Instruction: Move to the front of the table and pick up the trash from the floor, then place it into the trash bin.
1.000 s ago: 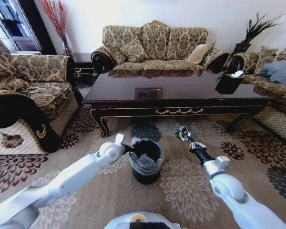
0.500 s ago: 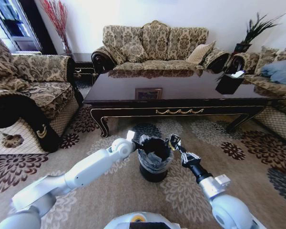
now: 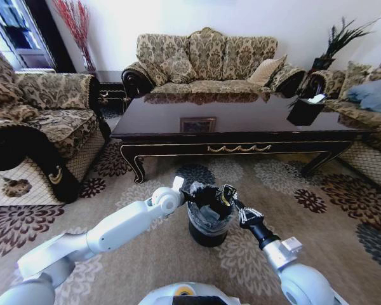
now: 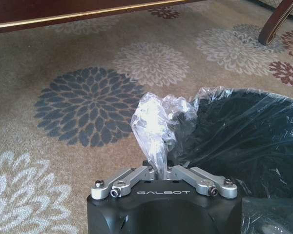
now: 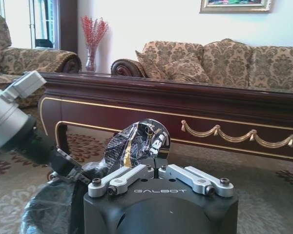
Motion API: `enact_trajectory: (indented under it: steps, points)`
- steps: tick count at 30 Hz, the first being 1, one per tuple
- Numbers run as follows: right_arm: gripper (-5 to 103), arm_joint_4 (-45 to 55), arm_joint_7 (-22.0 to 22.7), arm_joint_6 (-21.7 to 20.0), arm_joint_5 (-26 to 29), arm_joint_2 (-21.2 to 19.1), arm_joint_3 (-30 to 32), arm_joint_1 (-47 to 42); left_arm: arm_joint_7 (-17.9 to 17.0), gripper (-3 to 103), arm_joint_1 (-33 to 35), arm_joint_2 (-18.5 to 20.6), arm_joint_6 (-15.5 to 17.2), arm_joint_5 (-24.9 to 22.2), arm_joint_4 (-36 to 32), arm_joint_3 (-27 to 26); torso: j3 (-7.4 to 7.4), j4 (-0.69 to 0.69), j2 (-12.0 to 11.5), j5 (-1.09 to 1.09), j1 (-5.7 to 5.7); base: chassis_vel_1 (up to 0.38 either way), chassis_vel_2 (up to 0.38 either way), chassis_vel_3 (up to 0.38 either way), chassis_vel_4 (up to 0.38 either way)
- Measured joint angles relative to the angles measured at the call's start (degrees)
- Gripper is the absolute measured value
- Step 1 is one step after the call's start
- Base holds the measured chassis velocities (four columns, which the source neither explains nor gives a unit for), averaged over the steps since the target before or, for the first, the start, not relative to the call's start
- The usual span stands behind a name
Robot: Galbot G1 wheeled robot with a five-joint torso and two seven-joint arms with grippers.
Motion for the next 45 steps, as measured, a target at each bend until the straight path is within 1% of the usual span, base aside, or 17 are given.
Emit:
enact_trajectory:
  steps: [1, 4, 8, 10, 13, 15, 16, 18, 19, 21, 24, 27, 30, 33, 34, 37, 45]
  points:
    - [-3, 0.0, -0.1, 0.0, -0.1, 0.0, 0.0, 0.0, 0.0, 3, 0.0, 0.0, 0.0, 0.0, 0.0, 0.0, 0.0, 0.0, 0.0, 0.0, 0.0, 0.0, 0.0, 0.0, 0.0]
    - [7, 0.2, -0.7, 0.0, -0.5, -0.3, -0.1, -0.3, 0.0, 3, -0.3, -0.2, 0.0, -0.1, 0.0, 0.0, 0.0, 0.0, 0.0, 0.0, 0.0, 0.0, 0.0, 0.0, 0.0]
    - [30, 0.2, -1.0, 0.1, -1.2, -0.4, -0.1, -0.7, -0.1, 3, -0.9, -0.6, 0.1, -0.2, 0.2, 0.0, 0.0, -0.01, 0.0, 0.0, 0.0, 0.0, 0.0, 0.0, 0.0]
    - [30, 0.2, -1.0, 0.1, -1.2, -0.4, -0.1, -0.7, -0.1, 3, -0.9, -0.6, 0.1, -0.3, 0.2, 0.0, 0.0, -0.01, 0.0, -0.01, 0.0, 0.0, 0.0, 0.0, 0.0]
    - [46, 0.1, -1.0, 0.2, -1.3, 0.0, -0.1, -1.0, -0.1, 3, -0.5, -0.2, 0.1, -0.2, 0.0, -0.3, 0.0, -0.01, 0.0, -0.01, 0.0, 0.0, 0.0, 0.0, 0.0]
    - [46, 0.1, -1.0, 0.2, -1.2, 0.1, -0.1, -1.0, -0.2, 3, -0.3, 0.0, 0.1, -0.1, -0.1, -0.5, 0.0, -0.02, 0.0, -0.01, 0.0, 0.0, 0.0, 0.0, 0.0]
    - [51, 0.0, -1.0, 0.2, -1.2, 0.2, -0.1, -1.0, -0.2, 3, -0.1, 0.2, 0.1, 0.0, -0.2, -0.7, 0.0, -0.02, 0.0, 0.0, 0.0, 0.0, 0.0, 0.0, 0.0]
    - [63, 0.0, -0.6, 0.2, -0.5, 0.6, 0.2, -0.7, -0.2, 3, 1.5, 1.8, 0.2, 0.3, -1.2, -2.2, 0.0, -0.02, 0.0, -0.01, 0.0, 0.0, 0.0, 0.0, 0.0]
    - [63, 0.0, -0.6, 0.2, -0.5, 0.6, 0.2, -0.7, -0.2, 3, 1.5, 1.8, 0.2, 0.3, -1.2, -2.2, 0.0, -0.02, 0.0, -0.01, 0.0, 0.0, 0.0, 0.0, 0.0]
    - [74, -0.1, -0.3, 0.2, 0.4, 0.7, 0.6, -0.2, 0.1, 3, 3.2, 3.9, 0.2, 0.9, -2.0, -3.4, 0.0, -0.02, 0.0, -0.02, 0.0, 0.0, 0.0, 0.0, 0.0]
    - [79, -0.3, 0.1, 0.1, 1.2, 0.7, 1.0, 0.3, 0.4, 3, 5.6, 6.1, 0.3, 1.9, -2.7, -5.3, 0.0, 0.01, 0.0, 0.0, 0.0, 0.0, 0.0, 0.0, 0.0]
    - [95, -0.4, 0.5, -0.1, 2.1, 0.5, 1.3, 0.9, 1.7, 3, 11.0, 9.2, 0.5, 3.1, -4.1, -10.2, 0.0, 0.0, 0.0, -0.02, 0.0, 0.0, 0.0, 0.0, 0.0]
    - [98, -0.6, 0.6, -0.2, 2.4, 0.5, 1.4, 1.0, 2.6, 3, 13.9, 10.5, 0.5, 4.7, -4.3, -13.1, 0.0, -0.01, 0.0, -0.02, 0.0, 0.0, 0.0, 0.0, 0.0]
    - [100, -1.2, 0.7, -0.3, 2.5, 0.9, 1.3, 1.0, 4.8, 3, 20.9, 12.0, -0.1, 9.0, -4.5, -20.6, 0.0, 0.01, 0.0, -0.01, 0.0, 0.0, 0.0, 0.0, 0.0]
    - [100, -1.2, 0.7, -0.3, 2.5, 0.9, 1.3, 1.0, 4.8, 3, 20.9, 12.0, -0.1, 9.0, -4.5, -20.6, 0.0, 0.01, 0.0, -0.01, 0.0, 0.0, 0.0, 0.0, 0.0]
    - [100, -1.9, 0.8, -0.3, 2.8, 1.2, 1.3, 1.0, 6.9, 3, 26.5, 12.7, -0.5, 11.4, -4.9, -27.1, 0.0, 0.0, 0.0, -0.01, 0.0, 0.0, 0.0, 0.0, 0.0]
    - [100, -2.2, 1.2, -0.9, 3.7, 0.7, 1.2, 1.3, 9.1, 3, 32.3, 12.6, -1.3, 14.2, -4.4, -31.4, 0.0, -0.01, 0.0, -0.02, 0.0, 0.0, 0.0, 0.0, 0.0]
